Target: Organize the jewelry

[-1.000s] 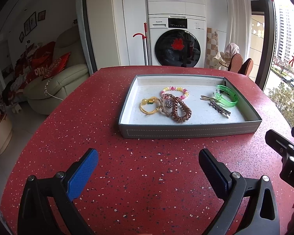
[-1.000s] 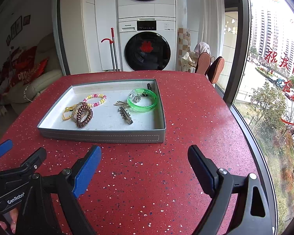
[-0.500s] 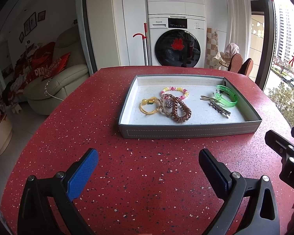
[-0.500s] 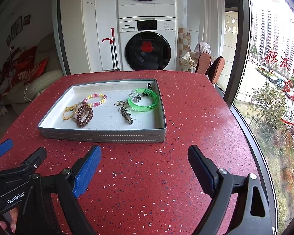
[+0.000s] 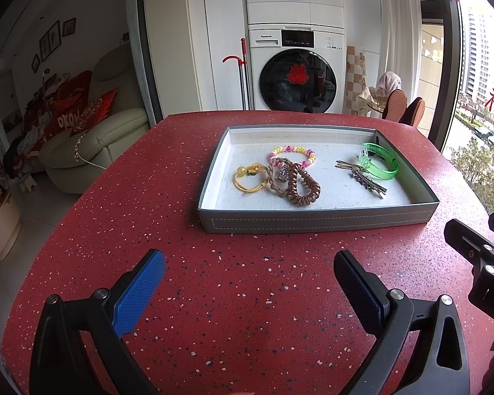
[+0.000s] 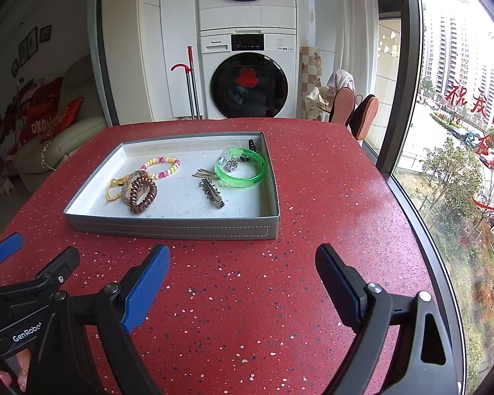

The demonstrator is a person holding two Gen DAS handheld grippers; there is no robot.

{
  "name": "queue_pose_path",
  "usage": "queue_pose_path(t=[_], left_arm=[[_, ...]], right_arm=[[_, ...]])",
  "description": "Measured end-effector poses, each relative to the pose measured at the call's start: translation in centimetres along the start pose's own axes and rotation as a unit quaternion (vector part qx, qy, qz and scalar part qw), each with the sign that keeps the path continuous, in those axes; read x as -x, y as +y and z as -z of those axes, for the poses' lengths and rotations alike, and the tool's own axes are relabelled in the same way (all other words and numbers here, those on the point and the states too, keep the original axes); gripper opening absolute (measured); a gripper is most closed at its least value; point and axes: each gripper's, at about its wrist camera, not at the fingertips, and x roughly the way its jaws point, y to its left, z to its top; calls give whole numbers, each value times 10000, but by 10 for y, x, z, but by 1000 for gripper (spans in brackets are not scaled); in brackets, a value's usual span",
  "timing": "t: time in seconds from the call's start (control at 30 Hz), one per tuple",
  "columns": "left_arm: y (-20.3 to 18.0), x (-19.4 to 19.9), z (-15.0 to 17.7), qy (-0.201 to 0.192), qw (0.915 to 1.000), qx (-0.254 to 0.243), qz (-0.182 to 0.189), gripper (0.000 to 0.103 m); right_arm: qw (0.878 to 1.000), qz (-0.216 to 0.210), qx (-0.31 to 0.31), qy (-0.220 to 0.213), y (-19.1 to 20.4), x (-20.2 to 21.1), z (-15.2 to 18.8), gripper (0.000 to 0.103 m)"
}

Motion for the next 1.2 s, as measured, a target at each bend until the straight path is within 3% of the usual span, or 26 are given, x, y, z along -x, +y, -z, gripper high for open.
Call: queue_pose_path(t=[1.2], left_arm=[[1,-2,0,53,9999,-64,121,103]], right_arm=[[10000,-10,3,-1,0,0,0,92]])
